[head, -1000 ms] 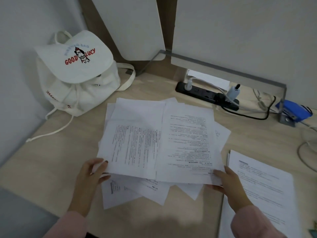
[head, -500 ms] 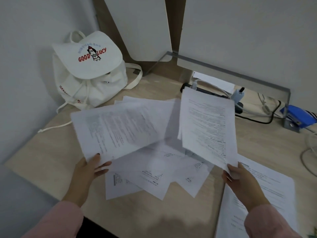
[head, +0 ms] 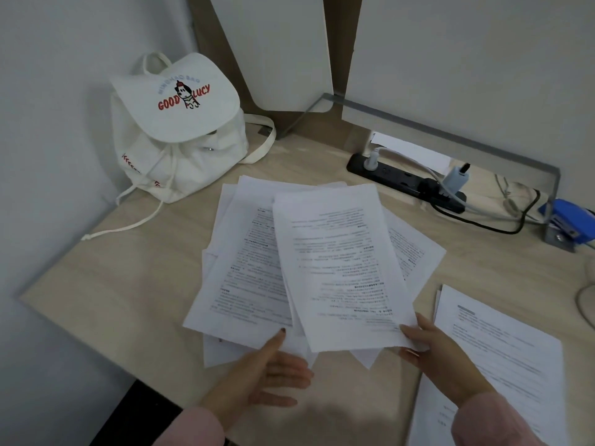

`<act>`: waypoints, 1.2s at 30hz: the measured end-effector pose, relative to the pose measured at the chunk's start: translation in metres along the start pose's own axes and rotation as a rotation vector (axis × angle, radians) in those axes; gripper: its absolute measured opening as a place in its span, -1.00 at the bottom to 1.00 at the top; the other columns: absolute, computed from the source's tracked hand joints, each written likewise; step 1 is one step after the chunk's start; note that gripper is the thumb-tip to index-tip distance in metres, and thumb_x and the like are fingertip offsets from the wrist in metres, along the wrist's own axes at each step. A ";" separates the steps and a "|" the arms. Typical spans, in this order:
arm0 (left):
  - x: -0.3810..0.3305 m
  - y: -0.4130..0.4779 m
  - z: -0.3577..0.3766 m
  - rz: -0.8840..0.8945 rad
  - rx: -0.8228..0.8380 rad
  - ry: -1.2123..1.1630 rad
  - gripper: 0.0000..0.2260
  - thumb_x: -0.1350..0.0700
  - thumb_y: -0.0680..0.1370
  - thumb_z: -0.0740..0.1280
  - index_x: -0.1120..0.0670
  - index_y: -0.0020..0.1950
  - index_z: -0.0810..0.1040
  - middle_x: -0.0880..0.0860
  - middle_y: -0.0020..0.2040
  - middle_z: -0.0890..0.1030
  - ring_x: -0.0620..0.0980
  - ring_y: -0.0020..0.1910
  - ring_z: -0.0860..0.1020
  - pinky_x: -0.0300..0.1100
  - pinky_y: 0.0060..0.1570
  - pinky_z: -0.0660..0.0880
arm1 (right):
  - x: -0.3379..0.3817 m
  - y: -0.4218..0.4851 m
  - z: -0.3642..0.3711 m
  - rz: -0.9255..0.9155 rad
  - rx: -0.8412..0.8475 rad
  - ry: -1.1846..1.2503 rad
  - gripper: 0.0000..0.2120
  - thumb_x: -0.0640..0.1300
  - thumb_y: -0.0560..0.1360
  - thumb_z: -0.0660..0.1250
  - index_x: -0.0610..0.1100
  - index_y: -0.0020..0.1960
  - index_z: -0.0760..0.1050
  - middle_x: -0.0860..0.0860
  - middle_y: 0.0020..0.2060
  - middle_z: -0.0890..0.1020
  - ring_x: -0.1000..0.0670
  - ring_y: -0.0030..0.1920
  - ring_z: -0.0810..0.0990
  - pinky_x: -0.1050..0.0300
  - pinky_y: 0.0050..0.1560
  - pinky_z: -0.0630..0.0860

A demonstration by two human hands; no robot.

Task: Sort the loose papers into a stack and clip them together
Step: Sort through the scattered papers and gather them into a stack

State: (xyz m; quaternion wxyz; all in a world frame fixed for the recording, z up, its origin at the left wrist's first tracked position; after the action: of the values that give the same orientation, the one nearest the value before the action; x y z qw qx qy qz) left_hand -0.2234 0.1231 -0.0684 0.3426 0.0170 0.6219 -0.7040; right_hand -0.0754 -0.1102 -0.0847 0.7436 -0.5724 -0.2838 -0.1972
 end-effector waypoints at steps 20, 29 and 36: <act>-0.020 0.027 -0.014 0.332 -0.250 0.053 -0.83 0.20 0.58 0.22 0.14 0.02 0.60 0.12 -0.09 0.70 0.00 -0.13 0.68 -0.19 -0.30 0.60 | 0.003 -0.008 0.001 -0.266 -0.304 -0.614 -0.80 -0.30 0.56 0.15 -0.22 0.04 0.55 -0.08 -0.35 0.62 0.02 -0.49 0.56 0.26 -0.42 0.49; -0.019 0.035 -0.006 0.339 -0.150 0.075 -0.79 0.00 0.56 0.25 -0.03 0.14 0.58 -0.02 0.04 0.69 -0.03 0.01 0.65 -0.13 -0.02 0.58 | -0.011 -0.013 0.002 -0.106 -0.272 -0.428 -0.84 -0.25 0.53 0.25 -0.18 0.06 0.56 -0.07 -0.49 0.47 0.02 -0.52 0.36 0.25 -0.49 0.34; -0.018 0.043 -0.013 0.341 -0.202 0.069 -0.80 0.07 0.54 0.28 0.15 0.07 0.59 -0.06 -0.45 0.46 -0.09 -0.39 0.45 -0.17 -0.13 0.55 | -0.003 -0.016 -0.002 -0.354 -0.430 -1.087 -0.86 -0.17 0.53 0.27 -0.16 -0.19 0.51 -0.03 -0.42 0.61 0.10 -0.47 0.59 0.23 -0.37 0.41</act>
State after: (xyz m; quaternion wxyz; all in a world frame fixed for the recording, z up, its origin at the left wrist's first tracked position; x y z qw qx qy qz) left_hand -0.1936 0.1433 -0.1002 0.4356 0.1115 0.6889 -0.5686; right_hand -0.0873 -0.1161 -0.0755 0.3161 -0.6725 -0.6673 -0.0504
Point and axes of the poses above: each hand's wrist, its own y-axis towards the middle knuckle, its own z-axis out of the palm, x = y × z, the point moved 1 cm from there along y, towards the middle knuckle
